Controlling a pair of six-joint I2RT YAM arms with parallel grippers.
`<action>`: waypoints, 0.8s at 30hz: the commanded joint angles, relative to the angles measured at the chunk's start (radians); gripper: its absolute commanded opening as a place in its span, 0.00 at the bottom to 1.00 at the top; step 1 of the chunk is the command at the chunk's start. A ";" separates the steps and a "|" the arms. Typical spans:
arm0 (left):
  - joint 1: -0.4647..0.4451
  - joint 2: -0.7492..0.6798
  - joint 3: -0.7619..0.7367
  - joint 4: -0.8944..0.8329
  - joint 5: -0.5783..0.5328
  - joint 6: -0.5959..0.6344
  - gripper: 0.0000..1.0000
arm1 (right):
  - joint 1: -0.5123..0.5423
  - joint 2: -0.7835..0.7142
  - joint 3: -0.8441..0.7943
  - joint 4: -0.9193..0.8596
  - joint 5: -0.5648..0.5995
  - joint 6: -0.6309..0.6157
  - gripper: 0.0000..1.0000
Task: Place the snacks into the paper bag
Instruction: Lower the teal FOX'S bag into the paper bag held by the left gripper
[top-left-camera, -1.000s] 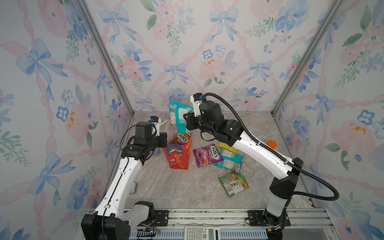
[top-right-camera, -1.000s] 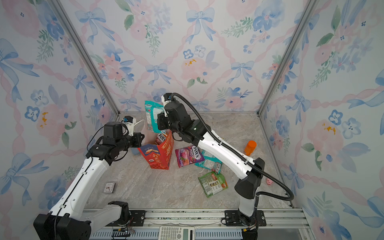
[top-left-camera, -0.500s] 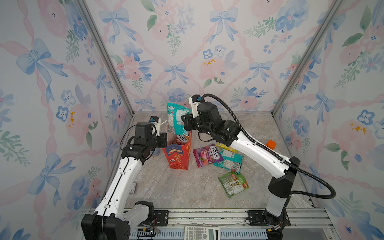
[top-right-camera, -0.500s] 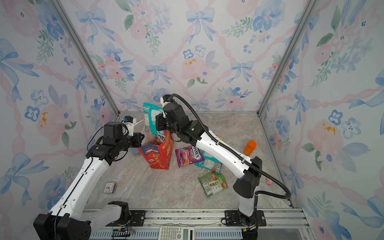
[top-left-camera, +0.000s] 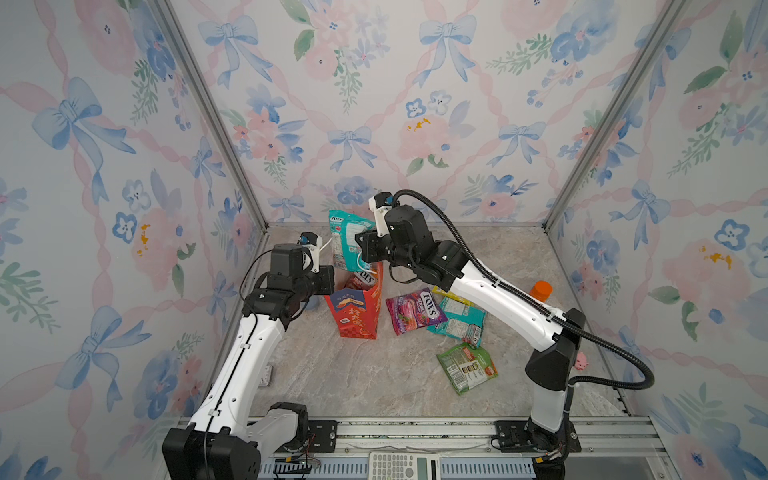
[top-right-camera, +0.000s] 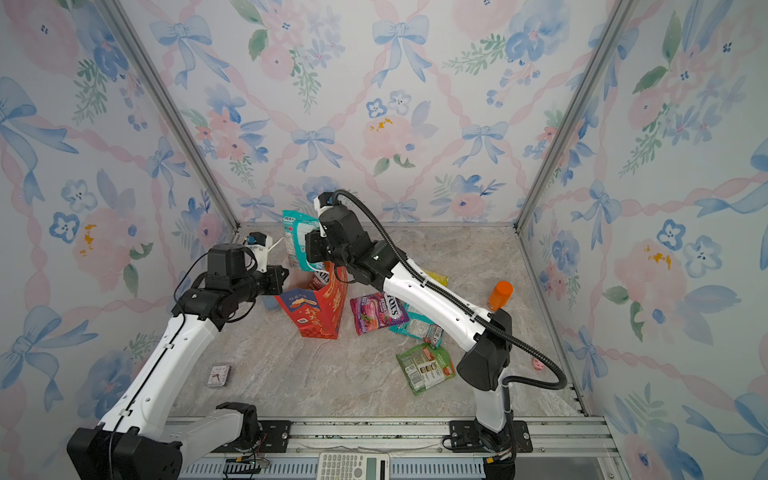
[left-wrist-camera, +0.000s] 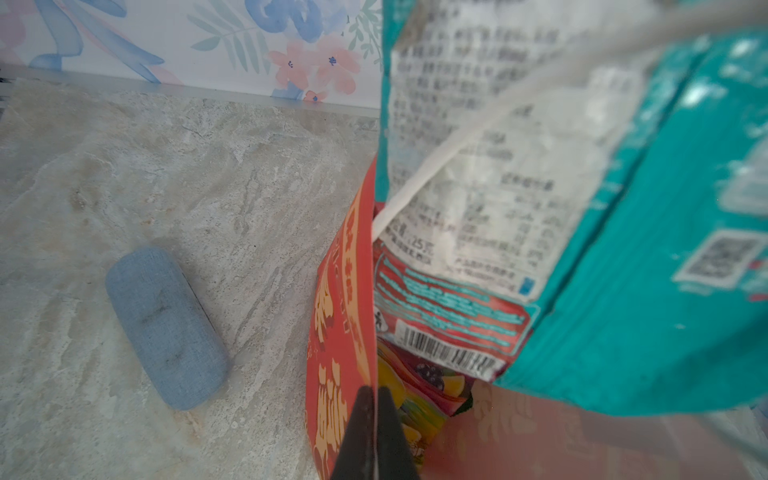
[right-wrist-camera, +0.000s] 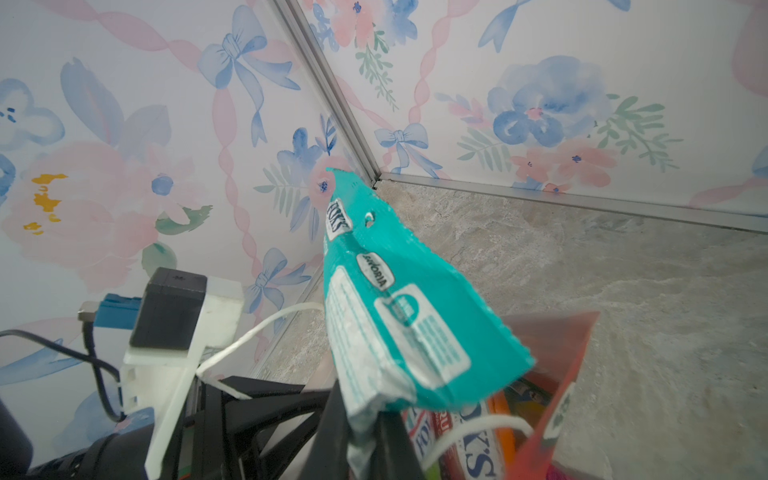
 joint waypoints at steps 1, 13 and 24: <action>-0.001 -0.015 0.008 0.007 0.006 0.022 0.00 | 0.023 0.015 0.064 0.054 -0.033 -0.022 0.00; -0.001 -0.016 0.006 0.006 0.004 0.029 0.00 | 0.026 -0.009 0.047 0.050 -0.023 -0.035 0.00; -0.001 -0.013 0.009 0.006 0.004 0.031 0.00 | 0.025 -0.103 -0.067 0.027 0.008 -0.004 0.00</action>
